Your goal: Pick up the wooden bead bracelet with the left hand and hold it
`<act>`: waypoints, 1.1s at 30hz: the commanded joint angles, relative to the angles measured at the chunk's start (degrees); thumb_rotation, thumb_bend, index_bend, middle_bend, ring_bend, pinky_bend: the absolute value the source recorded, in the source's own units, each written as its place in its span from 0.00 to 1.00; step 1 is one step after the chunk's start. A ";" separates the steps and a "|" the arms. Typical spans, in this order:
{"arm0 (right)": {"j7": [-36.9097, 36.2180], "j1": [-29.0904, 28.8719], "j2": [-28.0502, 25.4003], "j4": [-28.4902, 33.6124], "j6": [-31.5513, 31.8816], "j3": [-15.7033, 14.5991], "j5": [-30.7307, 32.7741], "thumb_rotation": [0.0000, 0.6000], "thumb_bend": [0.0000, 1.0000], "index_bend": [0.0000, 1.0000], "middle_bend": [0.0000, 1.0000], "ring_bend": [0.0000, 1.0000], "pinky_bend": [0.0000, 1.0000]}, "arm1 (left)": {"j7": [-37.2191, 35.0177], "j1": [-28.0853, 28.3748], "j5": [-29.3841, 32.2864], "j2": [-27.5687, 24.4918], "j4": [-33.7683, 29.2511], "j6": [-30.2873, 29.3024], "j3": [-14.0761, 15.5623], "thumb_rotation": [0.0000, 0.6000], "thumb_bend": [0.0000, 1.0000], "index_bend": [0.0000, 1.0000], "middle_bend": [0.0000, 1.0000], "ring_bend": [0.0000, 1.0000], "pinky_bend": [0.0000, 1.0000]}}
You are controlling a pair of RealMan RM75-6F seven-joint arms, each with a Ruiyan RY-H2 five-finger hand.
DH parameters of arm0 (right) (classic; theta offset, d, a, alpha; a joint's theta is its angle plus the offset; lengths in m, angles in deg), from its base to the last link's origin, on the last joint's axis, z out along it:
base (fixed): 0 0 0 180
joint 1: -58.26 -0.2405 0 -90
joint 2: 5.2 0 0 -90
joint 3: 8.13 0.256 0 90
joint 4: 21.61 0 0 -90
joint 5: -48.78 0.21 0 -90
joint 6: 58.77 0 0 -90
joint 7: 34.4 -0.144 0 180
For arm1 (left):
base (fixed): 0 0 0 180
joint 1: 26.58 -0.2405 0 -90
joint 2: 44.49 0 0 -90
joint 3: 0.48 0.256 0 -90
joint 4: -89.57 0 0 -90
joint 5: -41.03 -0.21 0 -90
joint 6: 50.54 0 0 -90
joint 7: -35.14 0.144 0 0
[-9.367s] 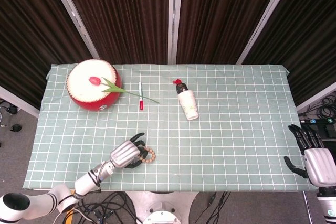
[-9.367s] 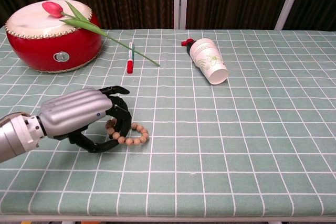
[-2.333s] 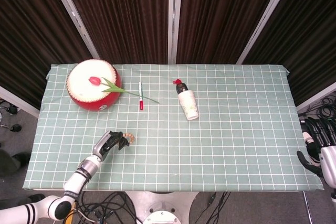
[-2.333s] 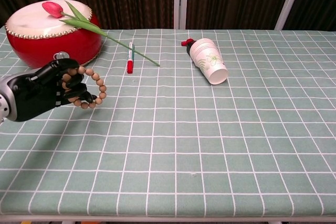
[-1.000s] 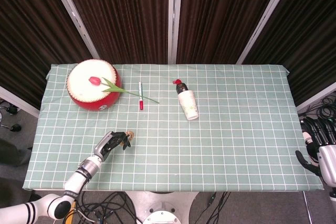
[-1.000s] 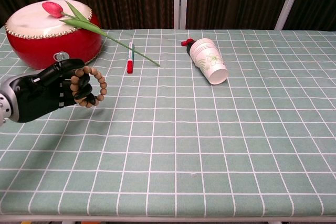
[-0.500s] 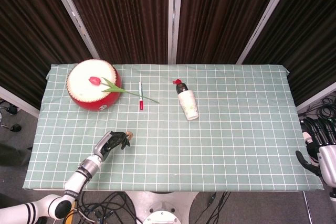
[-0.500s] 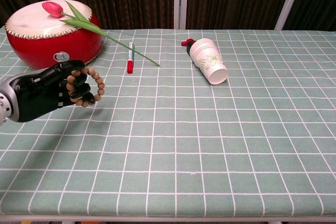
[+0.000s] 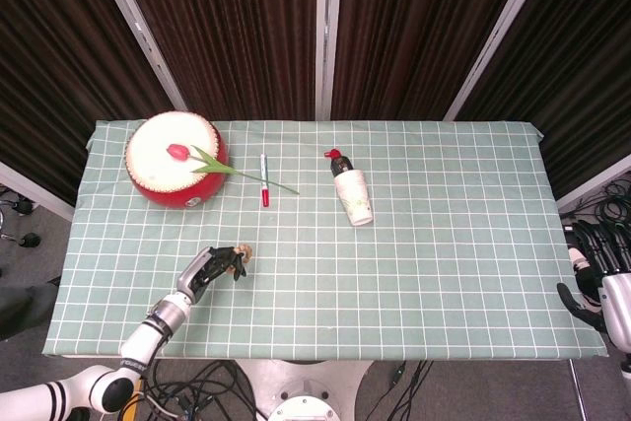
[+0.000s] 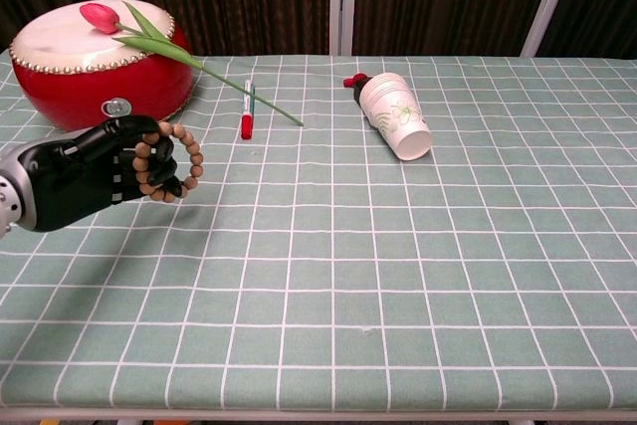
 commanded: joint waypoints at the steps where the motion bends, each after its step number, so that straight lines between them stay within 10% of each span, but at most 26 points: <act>1: -0.07 -0.04 0.01 -0.04 -0.01 0.03 -0.02 1.00 0.21 0.00 0.09 0.00 0.00 | -0.11 0.05 -0.74 0.02 0.03 -0.13 0.32 0.51 0.56 0.60 0.68 0.49 0.11; 14: -0.34 -0.25 0.04 -0.14 -0.29 0.15 0.10 1.00 0.21 0.00 0.09 0.00 0.00 | -1.58 0.50 -2.30 -0.12 0.33 -0.01 0.95 0.63 0.70 0.51 0.61 0.46 0.11; 24: -0.49 -0.35 0.00 -0.16 -0.60 0.14 0.28 1.00 0.21 0.00 0.09 0.00 0.00 | -3.22 1.17 -3.85 -0.32 0.63 0.19 1.63 0.97 0.78 0.38 0.53 0.40 0.10; 26: -0.56 -0.38 0.03 -0.17 -0.69 0.14 0.36 1.00 0.21 0.00 0.09 0.00 0.00 | -4.36 1.18 -3.85 -0.38 0.50 0.16 1.55 0.78 0.78 0.38 0.53 0.40 0.10; 28: -0.61 -0.36 0.06 -0.23 -0.65 0.16 0.39 1.00 0.21 0.00 0.09 0.00 0.00 | -6.03 1.11 -3.77 -0.45 0.32 0.13 1.33 0.37 0.74 0.38 0.53 0.40 0.11; 33: -0.76 -0.37 0.09 -0.35 -0.71 0.16 0.47 1.00 0.21 0.00 0.09 0.00 0.00 | -8.07 1.33 -5.33 -0.74 0.93 -0.36 1.59 0.10 0.62 0.39 0.53 0.40 0.11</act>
